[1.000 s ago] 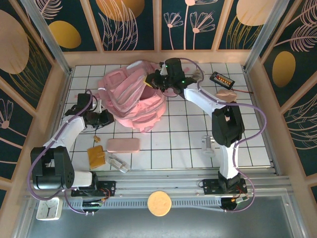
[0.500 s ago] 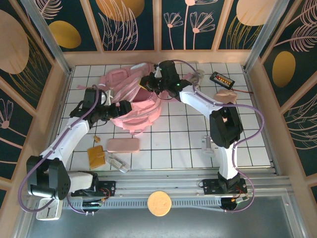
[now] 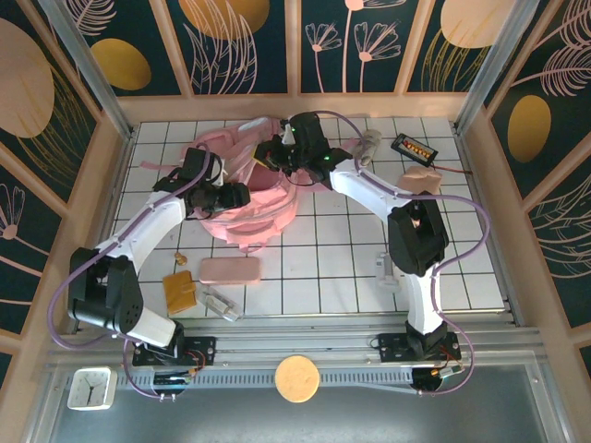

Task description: Pack the student bag

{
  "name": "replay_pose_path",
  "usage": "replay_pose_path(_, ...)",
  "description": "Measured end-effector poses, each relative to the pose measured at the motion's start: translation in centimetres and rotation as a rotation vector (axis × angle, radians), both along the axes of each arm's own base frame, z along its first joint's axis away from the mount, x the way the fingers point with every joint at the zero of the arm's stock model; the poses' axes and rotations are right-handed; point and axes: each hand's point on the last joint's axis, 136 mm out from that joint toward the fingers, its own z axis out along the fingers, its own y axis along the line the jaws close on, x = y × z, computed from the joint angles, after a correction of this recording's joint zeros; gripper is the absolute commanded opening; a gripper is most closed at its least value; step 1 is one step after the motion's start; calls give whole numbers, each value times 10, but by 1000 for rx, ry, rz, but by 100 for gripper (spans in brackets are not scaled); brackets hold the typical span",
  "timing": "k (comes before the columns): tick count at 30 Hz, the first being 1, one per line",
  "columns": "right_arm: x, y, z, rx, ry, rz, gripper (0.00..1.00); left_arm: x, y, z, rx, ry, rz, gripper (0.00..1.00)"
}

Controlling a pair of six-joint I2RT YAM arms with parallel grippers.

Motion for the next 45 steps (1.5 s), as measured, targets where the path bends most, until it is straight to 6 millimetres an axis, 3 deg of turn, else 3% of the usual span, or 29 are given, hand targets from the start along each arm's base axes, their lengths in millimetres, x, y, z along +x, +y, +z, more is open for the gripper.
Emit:
replay_pose_path(3, 2, 1, -1, -1, 1, 0, 0, 2, 0, -3, 8, 7, 0, 59)
replay_pose_path(5, 2, 2, -2, -2, 2, 0, 0, 2, -1, -3, 9, 9, -1, 66)
replay_pose_path(8, 2, 2, -3, -2, 2, 0, 0, 0, -4, 1, 3, 11, 3, 68)
replay_pose_path(16, 2, 3, -3, 3, 9, 0, 0, -10, -12, 29, -45, -31, 16, 68)
replay_pose_path(22, 1, 4, -3, 7, 16, -2, 0, -12, -15, 29, -54, -24, 20, 66)
replay_pose_path(32, 1, 4, -2, 11, 16, -3, 0, -12, -13, 7, -24, 23, 29, 60)
replay_pose_path(45, 2, 5, -5, 8, 21, -9, 0, 3, -15, -18, 11, 68, 36, 39)
